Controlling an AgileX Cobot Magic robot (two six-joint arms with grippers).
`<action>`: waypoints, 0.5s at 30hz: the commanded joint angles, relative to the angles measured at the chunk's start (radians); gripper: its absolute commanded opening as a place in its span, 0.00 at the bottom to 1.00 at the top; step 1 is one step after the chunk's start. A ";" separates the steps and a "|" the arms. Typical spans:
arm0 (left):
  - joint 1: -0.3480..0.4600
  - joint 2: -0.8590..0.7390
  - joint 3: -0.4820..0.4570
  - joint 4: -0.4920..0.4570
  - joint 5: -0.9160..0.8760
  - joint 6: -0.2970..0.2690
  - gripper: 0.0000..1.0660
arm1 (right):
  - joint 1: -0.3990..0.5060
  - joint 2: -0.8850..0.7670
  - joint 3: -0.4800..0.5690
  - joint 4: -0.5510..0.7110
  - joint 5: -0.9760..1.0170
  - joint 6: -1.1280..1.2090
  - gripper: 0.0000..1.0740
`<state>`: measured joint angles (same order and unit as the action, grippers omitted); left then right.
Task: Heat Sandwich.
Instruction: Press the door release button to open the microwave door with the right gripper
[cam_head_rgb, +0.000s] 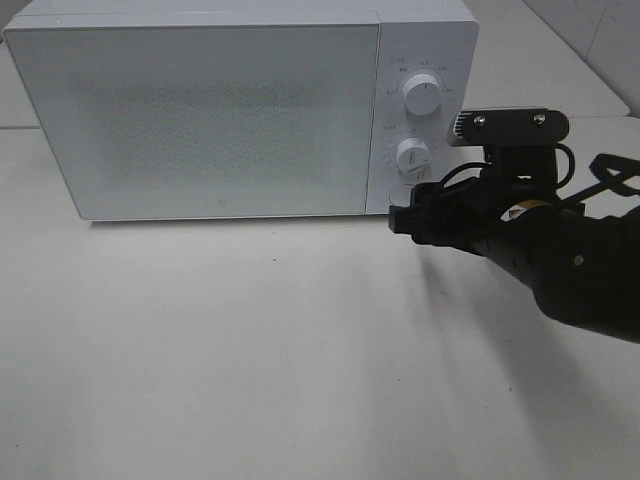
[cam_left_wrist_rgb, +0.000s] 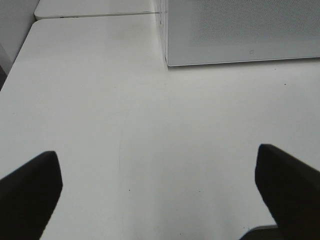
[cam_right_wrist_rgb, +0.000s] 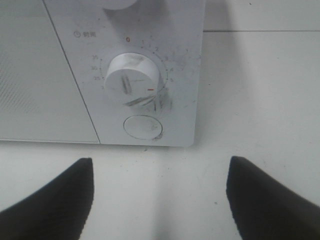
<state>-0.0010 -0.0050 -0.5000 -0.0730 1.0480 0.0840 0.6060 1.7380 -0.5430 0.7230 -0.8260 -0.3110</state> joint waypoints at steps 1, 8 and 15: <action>0.003 -0.022 0.004 -0.001 -0.011 -0.002 0.92 | 0.037 0.018 -0.006 0.021 -0.035 -0.005 0.69; 0.003 -0.022 0.004 -0.001 -0.011 -0.004 0.92 | 0.048 0.024 -0.006 0.023 -0.034 0.221 0.68; 0.003 -0.021 0.004 -0.001 -0.011 -0.004 0.92 | 0.048 0.024 -0.006 0.023 -0.025 0.742 0.62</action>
<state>-0.0010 -0.0050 -0.5000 -0.0730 1.0480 0.0840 0.6520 1.7660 -0.5440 0.7490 -0.8480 0.2190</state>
